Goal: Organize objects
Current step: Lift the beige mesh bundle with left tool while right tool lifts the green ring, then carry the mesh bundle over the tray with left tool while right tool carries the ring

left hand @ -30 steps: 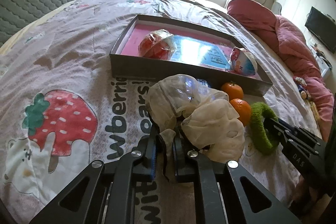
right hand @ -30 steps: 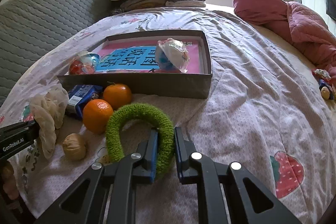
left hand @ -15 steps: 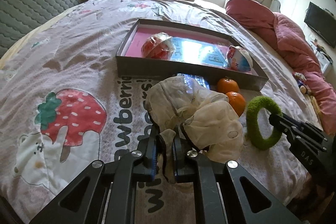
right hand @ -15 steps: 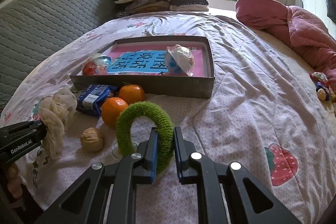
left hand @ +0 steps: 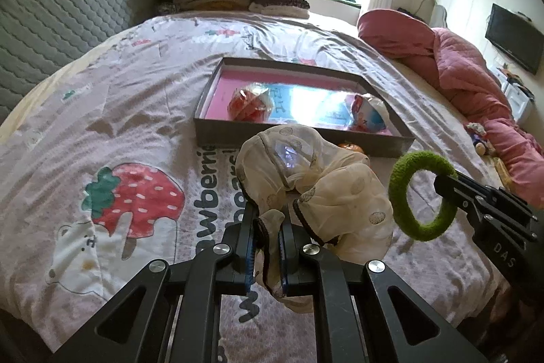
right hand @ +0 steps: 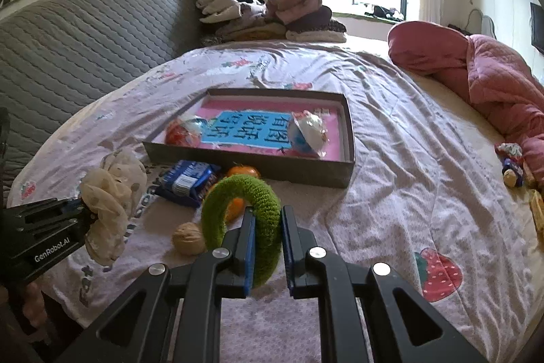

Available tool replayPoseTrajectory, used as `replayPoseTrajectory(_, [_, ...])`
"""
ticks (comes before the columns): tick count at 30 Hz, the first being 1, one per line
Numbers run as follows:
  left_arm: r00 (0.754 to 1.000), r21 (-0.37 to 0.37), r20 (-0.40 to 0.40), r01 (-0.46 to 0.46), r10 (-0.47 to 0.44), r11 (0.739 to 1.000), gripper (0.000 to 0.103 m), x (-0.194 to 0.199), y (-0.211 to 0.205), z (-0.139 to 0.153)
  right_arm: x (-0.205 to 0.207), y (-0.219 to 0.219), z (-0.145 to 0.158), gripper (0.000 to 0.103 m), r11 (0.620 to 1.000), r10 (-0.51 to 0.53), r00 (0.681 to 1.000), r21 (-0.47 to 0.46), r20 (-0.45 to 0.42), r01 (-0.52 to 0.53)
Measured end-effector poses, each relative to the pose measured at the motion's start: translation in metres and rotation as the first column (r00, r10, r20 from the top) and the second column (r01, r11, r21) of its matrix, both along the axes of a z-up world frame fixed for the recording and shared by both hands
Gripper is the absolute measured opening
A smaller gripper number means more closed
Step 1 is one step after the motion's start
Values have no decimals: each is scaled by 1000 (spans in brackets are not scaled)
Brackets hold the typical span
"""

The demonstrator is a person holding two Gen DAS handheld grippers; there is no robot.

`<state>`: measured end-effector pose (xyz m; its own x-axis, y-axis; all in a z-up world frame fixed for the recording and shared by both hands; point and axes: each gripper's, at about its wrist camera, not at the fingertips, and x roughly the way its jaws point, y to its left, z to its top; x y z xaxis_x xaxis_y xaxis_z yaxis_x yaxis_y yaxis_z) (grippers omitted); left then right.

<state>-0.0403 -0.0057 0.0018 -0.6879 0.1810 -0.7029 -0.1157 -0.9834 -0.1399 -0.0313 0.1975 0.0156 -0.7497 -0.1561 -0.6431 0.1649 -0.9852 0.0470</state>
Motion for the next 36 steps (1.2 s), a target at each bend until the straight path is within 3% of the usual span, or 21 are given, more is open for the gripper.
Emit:
replayPoseTrajectory(19, [994,-26,-113,-8,5,1000,11,32,1,48,33,-19,53,15,999,37,990,19,-133,-35])
replayPoseTrajectory(36, [985,-40,-171,-14,7,999,11,48,4,70,49,-26,76,14,999,47,979,14,-200,-45])
